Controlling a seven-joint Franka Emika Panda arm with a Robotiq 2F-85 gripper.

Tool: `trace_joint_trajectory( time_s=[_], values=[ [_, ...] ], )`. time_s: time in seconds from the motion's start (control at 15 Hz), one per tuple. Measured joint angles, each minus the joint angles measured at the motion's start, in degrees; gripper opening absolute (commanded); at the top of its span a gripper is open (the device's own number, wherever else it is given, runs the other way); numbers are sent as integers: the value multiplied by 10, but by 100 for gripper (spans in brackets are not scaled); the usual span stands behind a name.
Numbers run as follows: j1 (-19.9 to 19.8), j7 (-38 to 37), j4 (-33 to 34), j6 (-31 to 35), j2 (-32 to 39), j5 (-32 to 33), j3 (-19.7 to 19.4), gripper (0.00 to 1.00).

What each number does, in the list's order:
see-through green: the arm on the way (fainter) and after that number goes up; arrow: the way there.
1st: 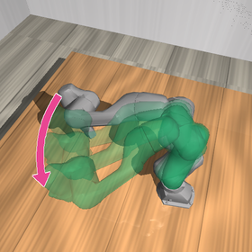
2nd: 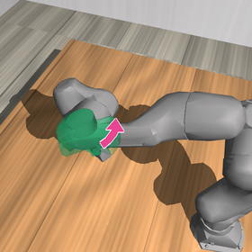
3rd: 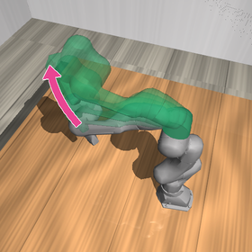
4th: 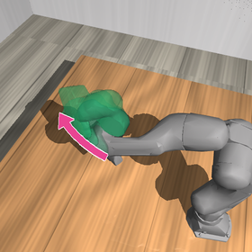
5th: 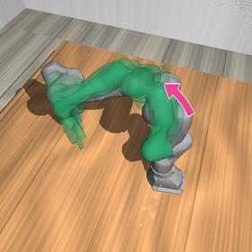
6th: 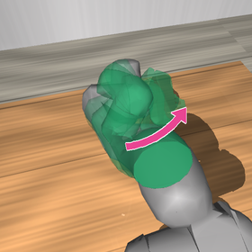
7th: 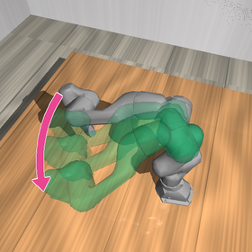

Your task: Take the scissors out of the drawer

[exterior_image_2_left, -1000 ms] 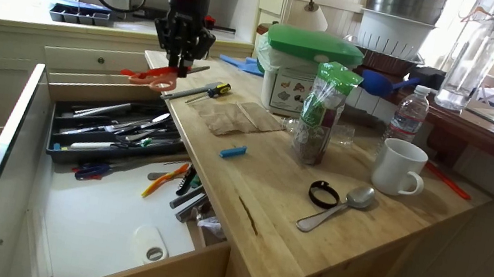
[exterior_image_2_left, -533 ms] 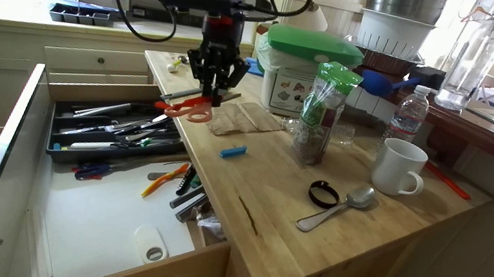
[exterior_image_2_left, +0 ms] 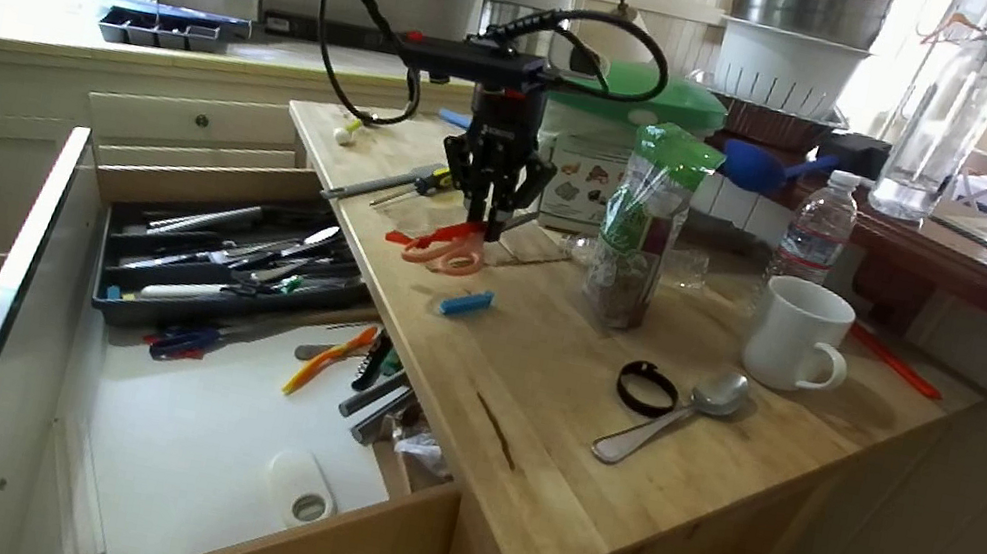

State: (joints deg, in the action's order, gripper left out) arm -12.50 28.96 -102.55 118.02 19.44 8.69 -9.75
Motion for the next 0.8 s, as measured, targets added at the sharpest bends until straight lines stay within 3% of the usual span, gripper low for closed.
trace_joint_trajectory(
  time_s=[0.67,0.73,0.8],
  values=[
    [1,-114,110,-103,89,-35,30,8],
    [1,-120,112,-103,93,-38,31,49],
    [1,-124,112,-103,96,-41,32,51]
  ],
)
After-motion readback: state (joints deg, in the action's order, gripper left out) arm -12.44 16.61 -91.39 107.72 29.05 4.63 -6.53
